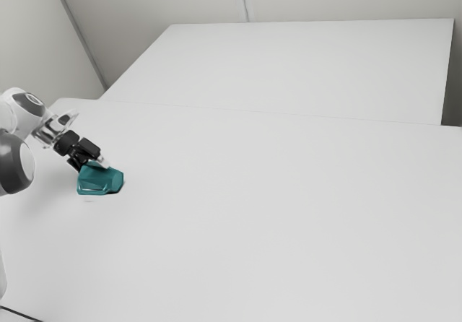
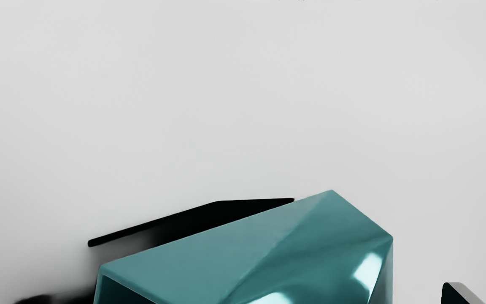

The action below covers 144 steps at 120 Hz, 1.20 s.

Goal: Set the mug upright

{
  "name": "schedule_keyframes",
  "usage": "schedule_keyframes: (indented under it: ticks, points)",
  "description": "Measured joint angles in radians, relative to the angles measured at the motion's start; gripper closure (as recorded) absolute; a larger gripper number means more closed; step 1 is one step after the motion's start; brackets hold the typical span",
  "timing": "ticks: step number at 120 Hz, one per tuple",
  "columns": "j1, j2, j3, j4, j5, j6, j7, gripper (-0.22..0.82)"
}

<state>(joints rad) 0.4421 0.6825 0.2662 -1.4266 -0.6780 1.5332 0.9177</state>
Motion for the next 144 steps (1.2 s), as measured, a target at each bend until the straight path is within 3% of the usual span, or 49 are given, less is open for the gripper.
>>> schedule_keyframes:
  ticks: [23,68,94,132,144]
  points:
    - [0.003,-0.001,-0.014,-0.002,-0.008,0.008,0.0,0.02]
    - [0.005,0.0,-0.023,-0.009,-0.025,0.012,-0.001,0.29]
    - [0.005,-0.001,-0.035,-0.009,-0.034,0.016,-0.001,0.38]
    - [0.005,-0.013,-0.075,0.006,-0.044,0.023,-0.002,0.72]
    - [0.004,-0.018,-0.097,0.01,-0.05,0.025,-0.002,0.76]
